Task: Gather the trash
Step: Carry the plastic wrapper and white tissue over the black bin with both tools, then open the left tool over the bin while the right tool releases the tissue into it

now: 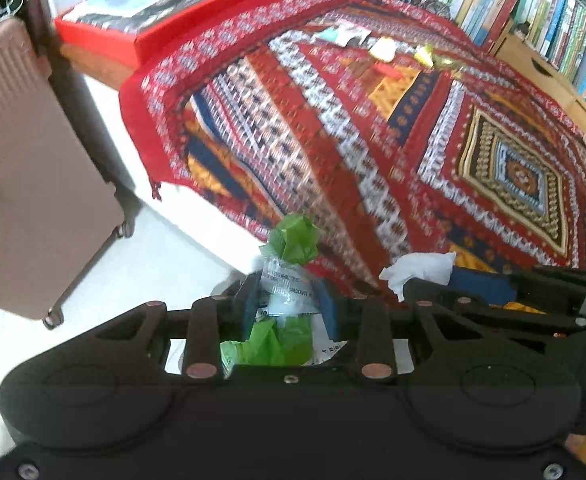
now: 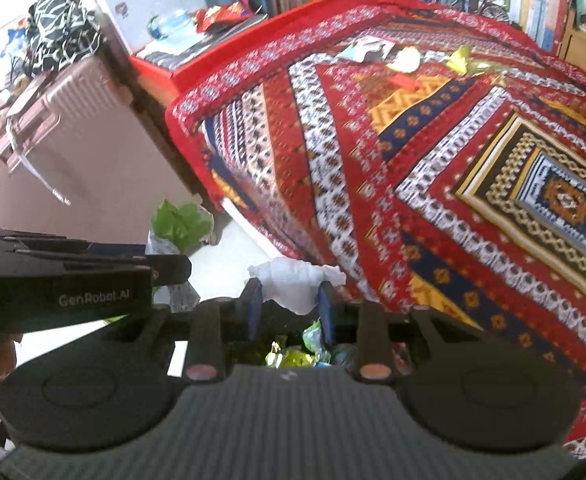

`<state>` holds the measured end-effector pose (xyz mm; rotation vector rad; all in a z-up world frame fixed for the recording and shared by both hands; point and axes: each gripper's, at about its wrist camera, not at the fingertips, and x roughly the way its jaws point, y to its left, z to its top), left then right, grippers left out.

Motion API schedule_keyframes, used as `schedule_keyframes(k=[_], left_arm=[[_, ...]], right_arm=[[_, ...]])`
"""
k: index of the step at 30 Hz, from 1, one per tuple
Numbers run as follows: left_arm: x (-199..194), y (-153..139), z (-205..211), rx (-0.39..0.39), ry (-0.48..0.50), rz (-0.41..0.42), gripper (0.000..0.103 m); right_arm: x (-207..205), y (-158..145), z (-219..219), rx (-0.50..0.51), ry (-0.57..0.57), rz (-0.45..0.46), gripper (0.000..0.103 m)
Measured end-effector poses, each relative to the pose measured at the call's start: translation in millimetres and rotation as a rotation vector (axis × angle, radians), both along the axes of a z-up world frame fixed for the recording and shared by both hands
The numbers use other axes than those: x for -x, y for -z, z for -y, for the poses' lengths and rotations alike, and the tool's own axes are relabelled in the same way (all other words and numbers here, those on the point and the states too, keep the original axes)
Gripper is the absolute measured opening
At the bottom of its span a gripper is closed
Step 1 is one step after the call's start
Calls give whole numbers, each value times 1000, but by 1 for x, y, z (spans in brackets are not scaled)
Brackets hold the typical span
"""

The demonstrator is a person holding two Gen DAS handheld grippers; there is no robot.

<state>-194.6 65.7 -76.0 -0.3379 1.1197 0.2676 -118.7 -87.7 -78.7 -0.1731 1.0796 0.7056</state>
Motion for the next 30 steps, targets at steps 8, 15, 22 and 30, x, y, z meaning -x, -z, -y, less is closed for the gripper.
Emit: schedule_keyframes(k=[8,15,22,30], left_arm=[[14,30,-8,36,-4,-66,31],[20,56,-7,55,24,-130,31],[25,71,-13,80,3,-170,31],[22,76,-13,94,-6,-186,32]], right_arm=[[9,14,-7,31,-23,-25,36],[10,29,-11,50,-32,-56,36],[9,40,-13,73,-51,-80,37],[8,45,-14,85,-70,-90,39]])
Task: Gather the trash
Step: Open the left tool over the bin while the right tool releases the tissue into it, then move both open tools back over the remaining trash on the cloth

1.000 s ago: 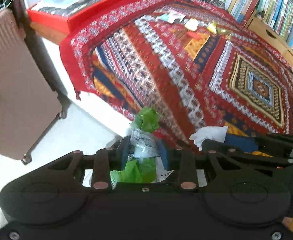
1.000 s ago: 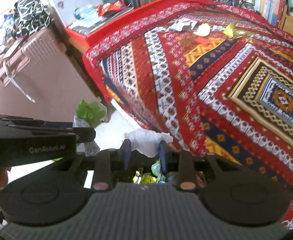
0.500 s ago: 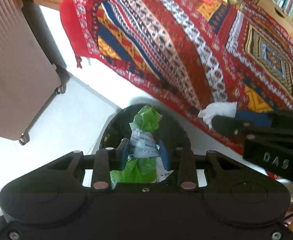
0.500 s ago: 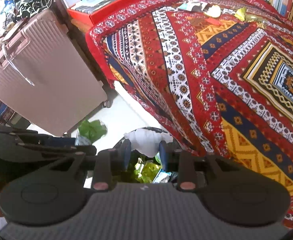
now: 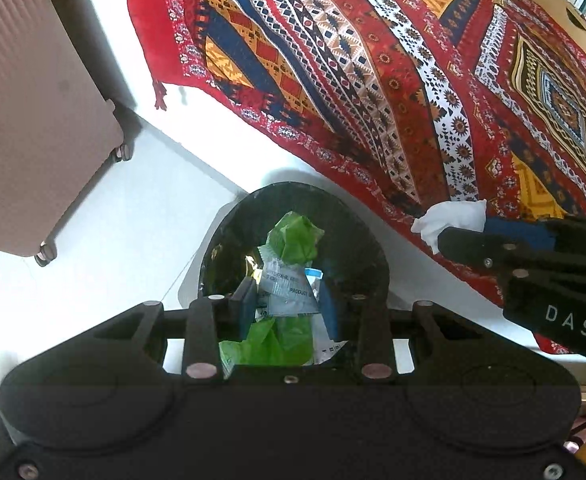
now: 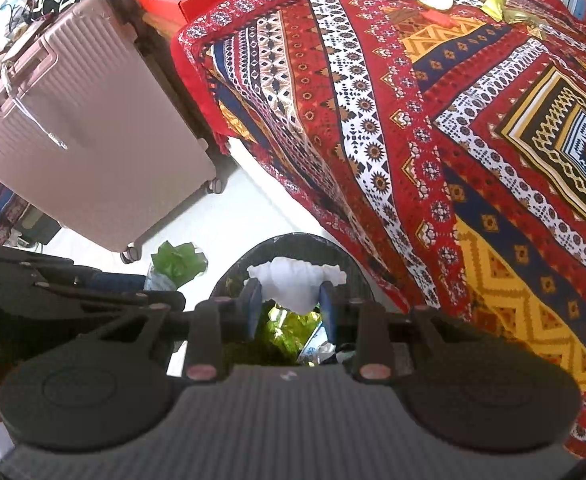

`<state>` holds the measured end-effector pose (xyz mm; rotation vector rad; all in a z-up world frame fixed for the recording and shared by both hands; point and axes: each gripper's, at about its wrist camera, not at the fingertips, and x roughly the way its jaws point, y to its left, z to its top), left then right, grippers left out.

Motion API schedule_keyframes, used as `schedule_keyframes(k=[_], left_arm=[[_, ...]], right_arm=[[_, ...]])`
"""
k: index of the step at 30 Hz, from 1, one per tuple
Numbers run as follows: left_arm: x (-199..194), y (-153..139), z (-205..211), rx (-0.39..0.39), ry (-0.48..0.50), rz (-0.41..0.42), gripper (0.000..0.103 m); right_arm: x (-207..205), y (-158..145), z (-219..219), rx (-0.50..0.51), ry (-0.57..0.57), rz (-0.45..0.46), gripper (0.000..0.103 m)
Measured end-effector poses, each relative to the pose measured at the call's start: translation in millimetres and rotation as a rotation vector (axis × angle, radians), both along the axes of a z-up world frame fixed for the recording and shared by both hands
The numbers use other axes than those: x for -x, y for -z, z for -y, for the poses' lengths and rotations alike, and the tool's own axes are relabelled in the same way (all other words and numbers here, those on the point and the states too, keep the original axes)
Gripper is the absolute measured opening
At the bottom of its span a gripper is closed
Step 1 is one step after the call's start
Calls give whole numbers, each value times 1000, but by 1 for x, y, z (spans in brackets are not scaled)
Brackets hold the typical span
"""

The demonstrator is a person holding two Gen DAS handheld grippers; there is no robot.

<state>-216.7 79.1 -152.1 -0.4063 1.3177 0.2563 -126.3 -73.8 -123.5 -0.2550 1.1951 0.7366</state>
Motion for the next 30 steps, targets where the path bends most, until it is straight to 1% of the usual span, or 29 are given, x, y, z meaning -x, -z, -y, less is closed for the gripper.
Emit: schedule_keyframes(k=[2,4,5,6,10,19,25,30], left_arm=[[-1,0,0,-1,1,-1,35],[-2,0,0,-2,-1,0,43],[-3,-1,0,-3,-2,0,43],[-3,-1,0,-5,-3,1,44],[-3,-3,-1,-6,-9,0,50],[-2,-10,-2,-25,-21,14,55],[-11,-31,-2,-65,-22,61,59],[-25,-56,-3,-93,-18,123,60]], right_arm=[[-1,0,-1,-1,-1,-1,41],[-2,0,-1,-3,2,-2,44],[-2,0,-1,-4,4,-4,52],[-3,0,0,-5,6,-5,56],[-3,1,0,-7,8,-7,56],[-5,-2,3,-13,32,-1,57],[-11,-15,8,-43,71,10,59],[-21,-37,15,-79,103,40,63]])
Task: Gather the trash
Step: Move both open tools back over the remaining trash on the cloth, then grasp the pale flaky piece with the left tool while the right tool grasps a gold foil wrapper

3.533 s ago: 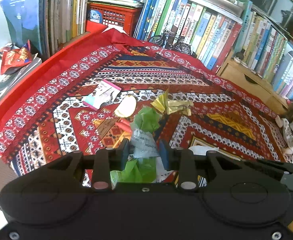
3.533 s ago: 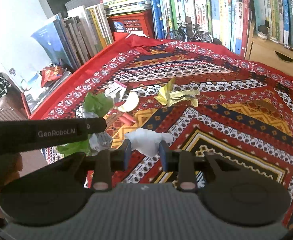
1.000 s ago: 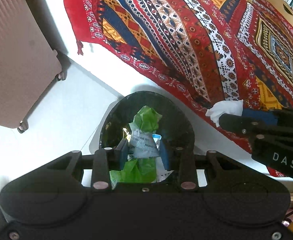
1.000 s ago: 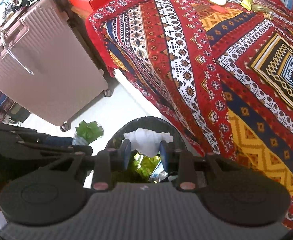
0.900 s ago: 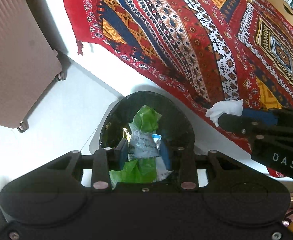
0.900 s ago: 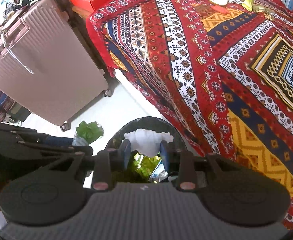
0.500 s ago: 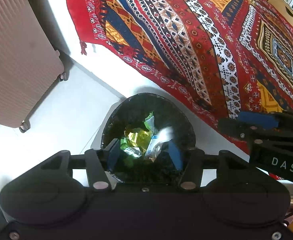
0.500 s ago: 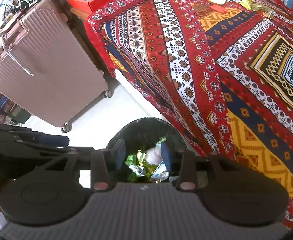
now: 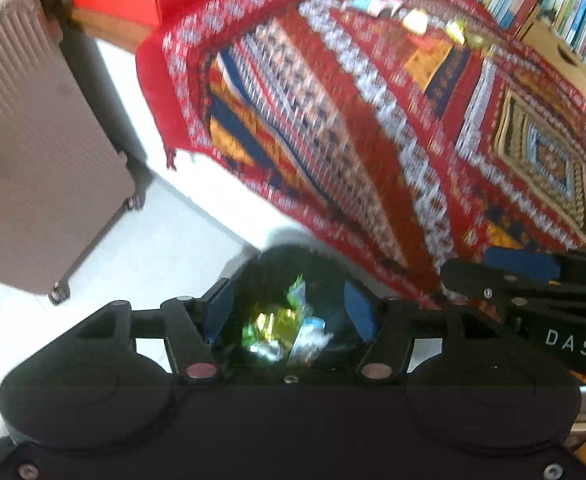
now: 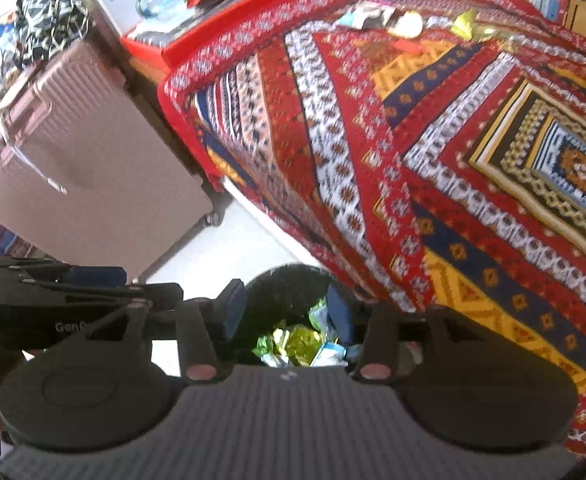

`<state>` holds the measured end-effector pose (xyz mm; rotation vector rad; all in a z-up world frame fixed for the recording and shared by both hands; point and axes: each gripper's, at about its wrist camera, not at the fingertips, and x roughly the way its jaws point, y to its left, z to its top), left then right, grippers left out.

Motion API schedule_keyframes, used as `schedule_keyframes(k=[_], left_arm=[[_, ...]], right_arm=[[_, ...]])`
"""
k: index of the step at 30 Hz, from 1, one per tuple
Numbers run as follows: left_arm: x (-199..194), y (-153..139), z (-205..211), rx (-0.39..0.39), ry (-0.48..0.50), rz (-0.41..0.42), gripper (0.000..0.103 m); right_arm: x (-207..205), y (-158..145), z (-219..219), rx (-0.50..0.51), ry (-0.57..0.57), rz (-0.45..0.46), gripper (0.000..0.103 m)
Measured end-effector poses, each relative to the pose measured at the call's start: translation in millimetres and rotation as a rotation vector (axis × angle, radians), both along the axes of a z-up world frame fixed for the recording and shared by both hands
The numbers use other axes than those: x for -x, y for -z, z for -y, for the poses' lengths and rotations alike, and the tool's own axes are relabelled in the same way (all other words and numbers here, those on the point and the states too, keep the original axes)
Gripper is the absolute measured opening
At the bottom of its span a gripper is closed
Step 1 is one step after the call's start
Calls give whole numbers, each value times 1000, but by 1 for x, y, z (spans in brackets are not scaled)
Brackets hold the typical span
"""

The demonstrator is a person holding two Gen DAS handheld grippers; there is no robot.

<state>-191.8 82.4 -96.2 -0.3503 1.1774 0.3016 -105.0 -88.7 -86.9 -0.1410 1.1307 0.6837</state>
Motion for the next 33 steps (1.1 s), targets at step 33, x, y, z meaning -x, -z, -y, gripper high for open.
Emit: schedule_keyframes(k=[33], left_arm=[[-263,-77,28,-103,88,267,66]], right_arm=[[-234,-79,72,-90,356,108,68]])
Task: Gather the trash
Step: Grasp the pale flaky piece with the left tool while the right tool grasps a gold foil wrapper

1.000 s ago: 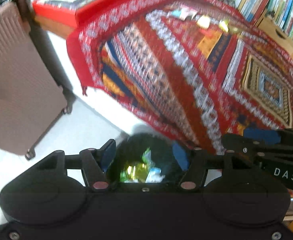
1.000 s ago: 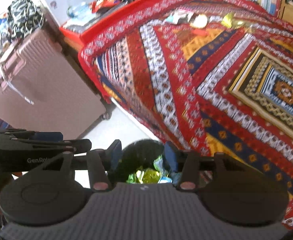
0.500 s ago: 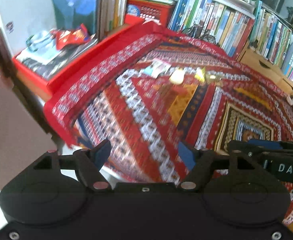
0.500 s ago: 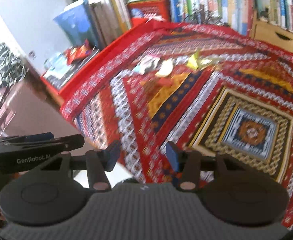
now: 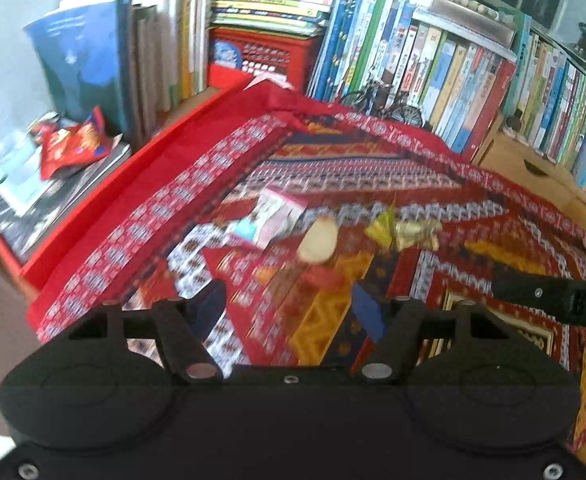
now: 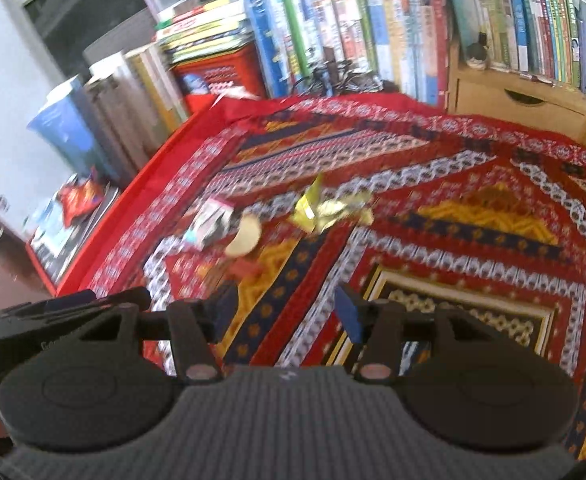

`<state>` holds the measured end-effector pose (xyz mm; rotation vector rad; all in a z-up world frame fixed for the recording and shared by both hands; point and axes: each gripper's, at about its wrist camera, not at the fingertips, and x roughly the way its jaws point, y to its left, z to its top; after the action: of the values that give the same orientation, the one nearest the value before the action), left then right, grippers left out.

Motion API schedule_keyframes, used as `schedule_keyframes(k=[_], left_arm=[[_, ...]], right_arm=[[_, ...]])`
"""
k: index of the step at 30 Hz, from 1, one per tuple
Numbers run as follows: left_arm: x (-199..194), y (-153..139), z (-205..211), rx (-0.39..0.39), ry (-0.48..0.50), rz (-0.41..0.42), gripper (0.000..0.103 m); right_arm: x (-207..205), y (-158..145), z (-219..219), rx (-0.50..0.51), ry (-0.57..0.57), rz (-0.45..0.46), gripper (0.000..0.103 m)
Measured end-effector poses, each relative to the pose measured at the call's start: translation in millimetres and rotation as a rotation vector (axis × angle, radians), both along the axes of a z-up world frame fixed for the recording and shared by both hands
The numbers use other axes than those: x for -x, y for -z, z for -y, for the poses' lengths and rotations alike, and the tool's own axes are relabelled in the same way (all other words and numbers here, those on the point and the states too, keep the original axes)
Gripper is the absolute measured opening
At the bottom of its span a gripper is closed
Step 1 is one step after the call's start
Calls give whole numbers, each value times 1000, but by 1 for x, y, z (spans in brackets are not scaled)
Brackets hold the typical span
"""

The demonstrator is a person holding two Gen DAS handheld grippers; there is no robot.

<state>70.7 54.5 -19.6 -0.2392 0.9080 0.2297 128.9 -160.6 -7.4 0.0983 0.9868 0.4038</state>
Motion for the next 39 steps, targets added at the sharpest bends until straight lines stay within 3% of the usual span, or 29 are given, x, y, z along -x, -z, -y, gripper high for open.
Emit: schedule_keyframes(k=[5,9,21,31,33,34,39], left_arm=[[-41,14,6,-5,13,-10,61],[-67,32,10,-12,24,-35,60],[-135,99,18,-49,63,-144,60],[-166,134,19,-46,78,-202,60],[-168,138,19,-32,88,-211,53],[-167,136,19,-36,87,-199,36],[-165,126,14,15,58,-167,33]], right_arm=[[-38,8,3,14,14,-2,69],[-64,20,0,83,-2,26,75],[-129,69,-17,225,-173,37,85],[-155,109,-30,198,-215,-24,89],[-157,115,-31,193,-217,-43,89],[-158,118,-32,192,-219,-50,89],[-161,126,-40,195,-255,-85,93]])
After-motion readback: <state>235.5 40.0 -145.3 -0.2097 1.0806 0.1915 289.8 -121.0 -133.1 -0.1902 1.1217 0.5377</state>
